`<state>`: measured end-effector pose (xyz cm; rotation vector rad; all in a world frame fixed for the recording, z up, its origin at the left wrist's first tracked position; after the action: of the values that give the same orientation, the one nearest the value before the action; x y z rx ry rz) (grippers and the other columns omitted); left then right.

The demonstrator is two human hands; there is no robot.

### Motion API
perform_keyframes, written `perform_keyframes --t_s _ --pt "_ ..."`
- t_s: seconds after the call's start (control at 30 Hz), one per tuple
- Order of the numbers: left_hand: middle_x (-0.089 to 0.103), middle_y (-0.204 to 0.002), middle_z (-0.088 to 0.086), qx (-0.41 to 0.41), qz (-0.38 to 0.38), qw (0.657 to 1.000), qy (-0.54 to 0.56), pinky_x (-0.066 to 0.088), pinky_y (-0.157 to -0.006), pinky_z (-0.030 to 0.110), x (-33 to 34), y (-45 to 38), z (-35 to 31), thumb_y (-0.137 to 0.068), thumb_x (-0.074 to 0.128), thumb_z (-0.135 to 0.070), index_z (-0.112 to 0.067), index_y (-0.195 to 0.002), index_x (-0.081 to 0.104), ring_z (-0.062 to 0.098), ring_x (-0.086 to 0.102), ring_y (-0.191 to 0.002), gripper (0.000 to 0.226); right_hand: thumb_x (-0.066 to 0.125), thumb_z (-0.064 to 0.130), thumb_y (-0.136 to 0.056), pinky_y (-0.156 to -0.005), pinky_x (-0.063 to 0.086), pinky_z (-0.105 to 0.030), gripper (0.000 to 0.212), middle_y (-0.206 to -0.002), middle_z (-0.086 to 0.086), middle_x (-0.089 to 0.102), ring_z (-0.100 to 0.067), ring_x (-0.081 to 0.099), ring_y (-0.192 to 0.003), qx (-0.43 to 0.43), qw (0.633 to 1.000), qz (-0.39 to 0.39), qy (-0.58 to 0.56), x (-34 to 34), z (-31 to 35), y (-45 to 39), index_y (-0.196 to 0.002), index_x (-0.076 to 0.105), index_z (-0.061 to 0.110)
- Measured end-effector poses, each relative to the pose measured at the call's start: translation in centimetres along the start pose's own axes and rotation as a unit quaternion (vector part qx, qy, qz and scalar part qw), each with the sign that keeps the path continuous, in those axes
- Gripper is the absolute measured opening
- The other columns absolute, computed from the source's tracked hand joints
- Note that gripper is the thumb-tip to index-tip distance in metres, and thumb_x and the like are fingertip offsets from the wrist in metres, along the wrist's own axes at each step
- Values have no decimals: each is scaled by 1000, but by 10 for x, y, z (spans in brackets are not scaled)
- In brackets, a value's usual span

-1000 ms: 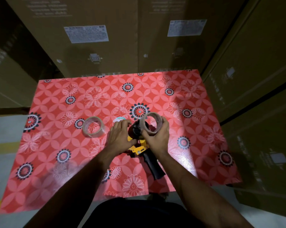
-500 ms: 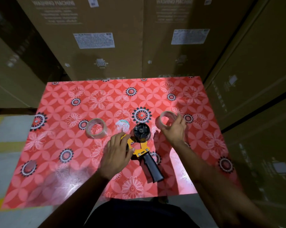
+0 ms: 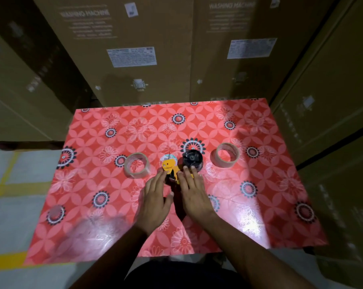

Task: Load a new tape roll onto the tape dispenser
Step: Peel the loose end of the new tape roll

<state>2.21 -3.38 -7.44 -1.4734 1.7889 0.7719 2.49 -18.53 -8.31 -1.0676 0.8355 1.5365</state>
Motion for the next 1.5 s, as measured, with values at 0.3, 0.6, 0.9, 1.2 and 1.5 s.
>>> perform_keyframes --t_s 0.3,0.6,0.9,1.2,1.5 --pt "42 -156 4 -43 0 993 -112 26 -122 47 -59 -34 56 -90 57 -5 -19 -152 35 22 32 -146 67 36 -12 -92 -125 8 -52 80 -170 -13 -2 -32 -12 -156 72 997 25 -29 -2 16 -43 -161 4 10" --pt "64 -131 20 -57 35 995 74 63 -74 50 -79 -50 45 -95 55 3 -40 -135 37 30 71 -96 62 50 -4 -91 -110 42 -38 63 -147 -8 43 -21 43 -134 70 972 -49 -221 -51 39 12 -150 40 17" --pt "75 -95 25 -66 13 824 562 59 -69 33 -110 23 -65 -95 62 2 -7 -109 50 32 73 -81 20 63 9 -91 -80 52 -26 51 -124 7 61 -10 63 -99 -19 921 -129 -368 -128 82 39 -138 55 27" --pt "69 -131 7 6 33 860 509 54 -98 32 -125 43 -100 -92 65 9 -15 -142 51 22 66 -121 57 71 25 -90 -76 59 -43 33 -108 -2 70 -21 70 -92 14 863 -164 -478 -147 59 43 -122 72 33" --pt "78 -93 -4 -17 -116 880 461 55 -77 22 -120 50 -113 -83 75 3 -15 -98 75 9 73 -88 24 71 15 -92 -75 57 -31 24 -104 8 75 -14 72 -94 -30 890 -104 -442 -168 46 43 -113 78 22"
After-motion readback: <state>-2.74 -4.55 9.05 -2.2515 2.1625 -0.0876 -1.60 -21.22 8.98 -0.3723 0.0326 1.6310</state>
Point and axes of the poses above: each hand's wrist, its own y-axis away from the middle knuckle, its own x-axis out of the palm, z = x × y, the point moved 4 cm from there along -y, towards the middle knuckle
